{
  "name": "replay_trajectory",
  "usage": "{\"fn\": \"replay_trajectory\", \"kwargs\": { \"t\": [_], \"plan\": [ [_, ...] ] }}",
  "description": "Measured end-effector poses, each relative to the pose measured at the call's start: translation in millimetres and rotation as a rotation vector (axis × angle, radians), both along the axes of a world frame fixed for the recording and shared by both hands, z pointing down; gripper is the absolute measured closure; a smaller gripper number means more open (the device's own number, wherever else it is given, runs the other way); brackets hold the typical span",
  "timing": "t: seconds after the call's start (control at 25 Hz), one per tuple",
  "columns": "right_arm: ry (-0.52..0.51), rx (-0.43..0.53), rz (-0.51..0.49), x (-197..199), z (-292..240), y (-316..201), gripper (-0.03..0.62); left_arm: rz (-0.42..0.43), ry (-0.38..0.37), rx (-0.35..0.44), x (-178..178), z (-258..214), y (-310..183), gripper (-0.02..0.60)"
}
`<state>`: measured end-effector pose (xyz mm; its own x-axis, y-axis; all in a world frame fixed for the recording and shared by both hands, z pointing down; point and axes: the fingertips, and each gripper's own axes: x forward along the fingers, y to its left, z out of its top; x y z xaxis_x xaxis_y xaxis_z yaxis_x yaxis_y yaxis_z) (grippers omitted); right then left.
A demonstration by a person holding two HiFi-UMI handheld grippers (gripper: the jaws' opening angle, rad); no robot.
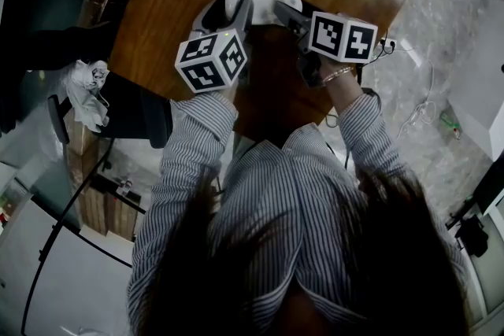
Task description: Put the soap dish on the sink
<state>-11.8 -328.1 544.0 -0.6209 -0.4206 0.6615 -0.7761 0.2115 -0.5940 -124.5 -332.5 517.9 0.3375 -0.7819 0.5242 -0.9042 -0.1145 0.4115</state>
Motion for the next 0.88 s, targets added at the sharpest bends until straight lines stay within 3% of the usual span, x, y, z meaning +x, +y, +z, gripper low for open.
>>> {"fn": "replay_trajectory", "kwargs": {
  "t": [0.36, 0.88],
  "plan": [
    [0.068, 0.036, -0.029, 5, 1, -3, 0.327, -0.002, -0.021, 0.008, 1, -3, -5, 0.37],
    [0.047, 0.159, -0.002, 18, -48, 4, 0.333, -0.018, -0.019, 0.05, -1, -39, 15, 0.388]
  ]
}}
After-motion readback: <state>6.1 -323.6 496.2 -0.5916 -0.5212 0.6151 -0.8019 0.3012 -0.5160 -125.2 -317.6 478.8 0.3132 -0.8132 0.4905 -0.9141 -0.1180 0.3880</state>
